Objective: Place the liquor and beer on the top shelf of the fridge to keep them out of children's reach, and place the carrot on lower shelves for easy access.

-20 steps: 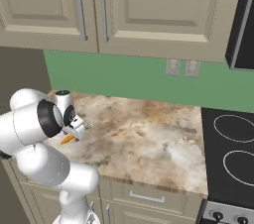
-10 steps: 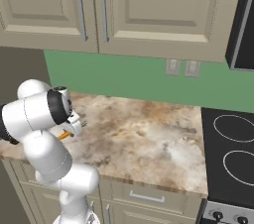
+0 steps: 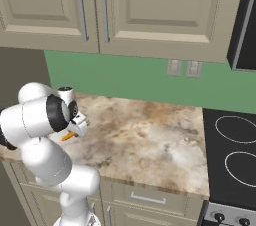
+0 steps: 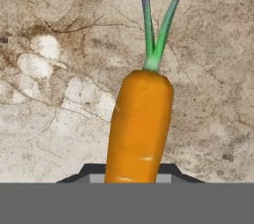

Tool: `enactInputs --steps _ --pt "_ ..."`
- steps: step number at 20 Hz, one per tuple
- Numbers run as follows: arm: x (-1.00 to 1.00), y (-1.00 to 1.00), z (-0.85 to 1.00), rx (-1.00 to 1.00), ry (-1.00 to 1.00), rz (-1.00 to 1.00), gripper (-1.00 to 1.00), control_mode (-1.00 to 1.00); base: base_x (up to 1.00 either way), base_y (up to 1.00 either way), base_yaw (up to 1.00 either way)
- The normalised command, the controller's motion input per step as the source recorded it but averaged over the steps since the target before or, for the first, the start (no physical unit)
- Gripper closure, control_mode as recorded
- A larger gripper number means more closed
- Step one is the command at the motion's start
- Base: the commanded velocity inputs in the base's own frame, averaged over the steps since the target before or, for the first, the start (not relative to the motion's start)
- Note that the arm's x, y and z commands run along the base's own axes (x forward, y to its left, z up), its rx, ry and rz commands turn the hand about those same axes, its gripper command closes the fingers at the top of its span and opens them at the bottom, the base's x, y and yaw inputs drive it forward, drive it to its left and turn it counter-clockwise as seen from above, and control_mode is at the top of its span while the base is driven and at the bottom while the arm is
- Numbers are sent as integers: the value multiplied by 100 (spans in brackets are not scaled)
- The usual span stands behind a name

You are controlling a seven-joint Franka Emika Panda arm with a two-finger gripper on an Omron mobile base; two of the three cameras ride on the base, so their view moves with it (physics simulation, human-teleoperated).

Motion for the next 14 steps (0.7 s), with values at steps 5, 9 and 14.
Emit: enactInputs --steps 5,9,14 --pt "-5 -73 36 6 -19 1 100 -100 0 0 0" --pt "-13 -71 34 2 -27 10 100 -100 0 0 0" --pt "-31 -64 35 0 -31 21 100 -100 0 0 0"
